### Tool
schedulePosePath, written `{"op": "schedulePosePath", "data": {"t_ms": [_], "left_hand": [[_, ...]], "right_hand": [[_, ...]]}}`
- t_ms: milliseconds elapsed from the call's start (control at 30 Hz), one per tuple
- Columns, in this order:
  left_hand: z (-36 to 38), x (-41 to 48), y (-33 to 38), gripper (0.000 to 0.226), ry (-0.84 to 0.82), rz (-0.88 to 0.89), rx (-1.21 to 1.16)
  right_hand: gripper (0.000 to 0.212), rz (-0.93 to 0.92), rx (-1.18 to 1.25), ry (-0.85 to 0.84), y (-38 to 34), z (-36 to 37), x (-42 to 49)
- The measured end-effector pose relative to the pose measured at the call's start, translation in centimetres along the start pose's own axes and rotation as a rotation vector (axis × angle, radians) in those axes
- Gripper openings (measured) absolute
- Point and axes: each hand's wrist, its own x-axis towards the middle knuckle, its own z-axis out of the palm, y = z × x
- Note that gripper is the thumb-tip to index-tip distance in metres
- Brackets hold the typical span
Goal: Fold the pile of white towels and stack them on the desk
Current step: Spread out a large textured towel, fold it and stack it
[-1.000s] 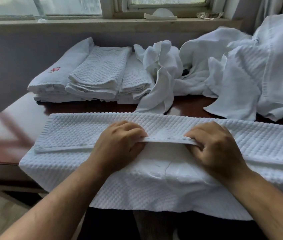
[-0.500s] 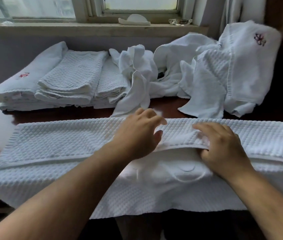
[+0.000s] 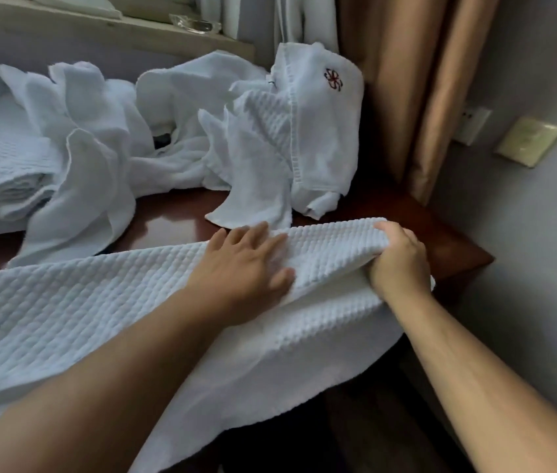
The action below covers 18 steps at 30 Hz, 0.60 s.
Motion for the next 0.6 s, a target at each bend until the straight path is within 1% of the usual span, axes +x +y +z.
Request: {"op": "schedulePosePath", "data": {"t_ms": [67,133,200,267,367,400,433,500,533,567,600], "left_hand": [[-0.2,-0.3,-0.2,0.074,0.014,-0.003,-0.037],[-0.3,-0.6,-0.2,0.081,0.019,0.024,-0.056],[-0.5,-0.8,0.0,0.084,0.019,0.088,-0.076],[-0.7,-0.9,-0.1,0.083,0.004,0.167,-0.102],[-0.8,-0.9,0.1,0.073,-0.02,0.228,-0.108],[-0.9,-0.8,0.3,0.066,-0.017,0.22,-0.118],[-1.0,-0.7,0.5,0.058,-0.013,0.213,-0.129],[-1.2,-0.7,1.0,0.047,-0.004,0.226,-0.14],[-1.3,-0.7,1.2,0.042,0.007,0.244,-0.141],[-1.3,-0.8,1.4,0.036,0.026,0.265,-0.134],[-1.3,-0.9,1.5,0.031,0.049,0.287,-0.115]], "right_hand": [[0.045,-0.008,0.076,0.033,0.4,0.0,0.9],[0.042,0.049,0.18,0.079,0.8,-0.1,1.6],[0.045,0.127,0.277,0.132,1.1,-0.4,2.1],[0.051,0.193,0.378,0.137,1.3,-0.9,2.4],[0.057,0.211,0.447,0.014,1.5,-1.7,2.9],[0.055,0.233,0.506,-0.028,1.5,-2.0,3.1],[0.048,0.275,0.606,-0.064,1.4,-2.3,3.4],[0.032,0.398,0.849,-0.114,1.2,-3.2,4.0],[0.028,0.46,0.944,-0.136,1.2,-3.6,4.3],[0.028,0.504,0.986,-0.176,1.3,-4.1,4.6],[0.032,0.524,0.965,-0.238,1.3,-4.5,4.8]]}}
